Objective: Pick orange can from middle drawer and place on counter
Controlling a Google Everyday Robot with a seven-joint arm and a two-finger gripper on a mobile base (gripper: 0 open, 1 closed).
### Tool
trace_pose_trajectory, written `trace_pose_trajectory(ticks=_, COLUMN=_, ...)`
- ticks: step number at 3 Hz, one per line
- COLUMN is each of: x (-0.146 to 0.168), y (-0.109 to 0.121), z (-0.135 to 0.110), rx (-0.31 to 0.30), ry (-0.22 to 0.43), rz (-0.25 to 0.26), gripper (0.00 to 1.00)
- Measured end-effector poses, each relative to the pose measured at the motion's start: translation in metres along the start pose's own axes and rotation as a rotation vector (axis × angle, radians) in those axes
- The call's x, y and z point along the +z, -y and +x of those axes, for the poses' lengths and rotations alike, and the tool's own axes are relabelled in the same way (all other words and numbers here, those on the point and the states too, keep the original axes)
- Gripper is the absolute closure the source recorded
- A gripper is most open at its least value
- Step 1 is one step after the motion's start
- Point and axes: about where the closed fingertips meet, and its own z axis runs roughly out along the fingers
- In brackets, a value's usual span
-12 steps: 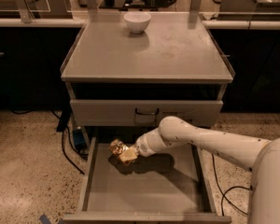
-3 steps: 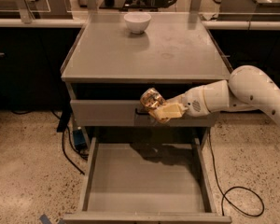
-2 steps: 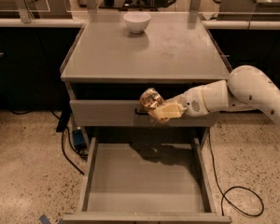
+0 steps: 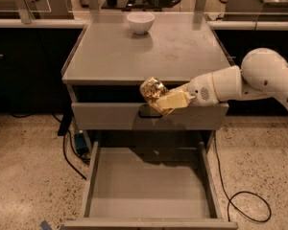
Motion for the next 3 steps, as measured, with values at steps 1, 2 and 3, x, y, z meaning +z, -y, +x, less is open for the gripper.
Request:
trace_pose_trajectory(ticks=1, x=-0.036, y=-0.014, z=-0.062, rx=-0.071, ry=0.032, rz=-0.032, gripper=1.00)
trace_pose_trajectory(ticks=2, x=-0.052, y=-0.005, z=-0.111, rx=-0.140, ry=0.052, rz=-0.035, gripper=1.00)
trace_pose_trajectory(ticks=3, x=-0.031, y=0.036, z=-0.134, rx=-0.176, ry=0.044, rz=-0.027, gripper=1.00)
